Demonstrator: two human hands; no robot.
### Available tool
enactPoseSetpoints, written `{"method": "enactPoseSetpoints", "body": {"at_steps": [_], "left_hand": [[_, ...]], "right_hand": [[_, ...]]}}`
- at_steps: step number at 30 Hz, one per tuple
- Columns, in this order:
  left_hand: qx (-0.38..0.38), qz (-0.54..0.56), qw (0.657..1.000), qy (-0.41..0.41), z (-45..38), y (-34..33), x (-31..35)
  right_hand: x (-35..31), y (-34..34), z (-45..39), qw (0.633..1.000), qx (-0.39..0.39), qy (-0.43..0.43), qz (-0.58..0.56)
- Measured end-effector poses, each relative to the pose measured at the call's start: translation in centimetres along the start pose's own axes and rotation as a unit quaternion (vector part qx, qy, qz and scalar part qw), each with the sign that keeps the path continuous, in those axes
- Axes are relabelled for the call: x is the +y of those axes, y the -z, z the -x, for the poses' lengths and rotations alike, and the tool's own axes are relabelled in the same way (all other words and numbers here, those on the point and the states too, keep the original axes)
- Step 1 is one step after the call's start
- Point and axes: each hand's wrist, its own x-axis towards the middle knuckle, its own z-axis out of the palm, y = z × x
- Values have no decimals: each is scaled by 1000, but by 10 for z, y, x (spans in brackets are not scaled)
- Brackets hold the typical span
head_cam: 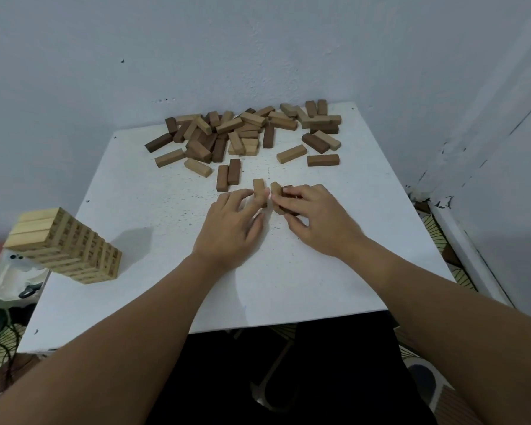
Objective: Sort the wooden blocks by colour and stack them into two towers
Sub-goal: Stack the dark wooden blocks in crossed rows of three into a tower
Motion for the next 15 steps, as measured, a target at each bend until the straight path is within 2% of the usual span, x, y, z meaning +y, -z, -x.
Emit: {"method": "enactPoseSetpoints", "body": {"at_steps": [3,10,15], "left_hand": [[-10,11,1000,21,0,1,0],[-52,-8,999,12,-1,-1,-6],[-43,11,999,16,-2,-2,-4]], "right_hand": [[-2,2,-1,1000,-17,-14,19],[0,4,-3,993,-10,-104,52],[2,6,-5,993,-11,-114,3]]}}
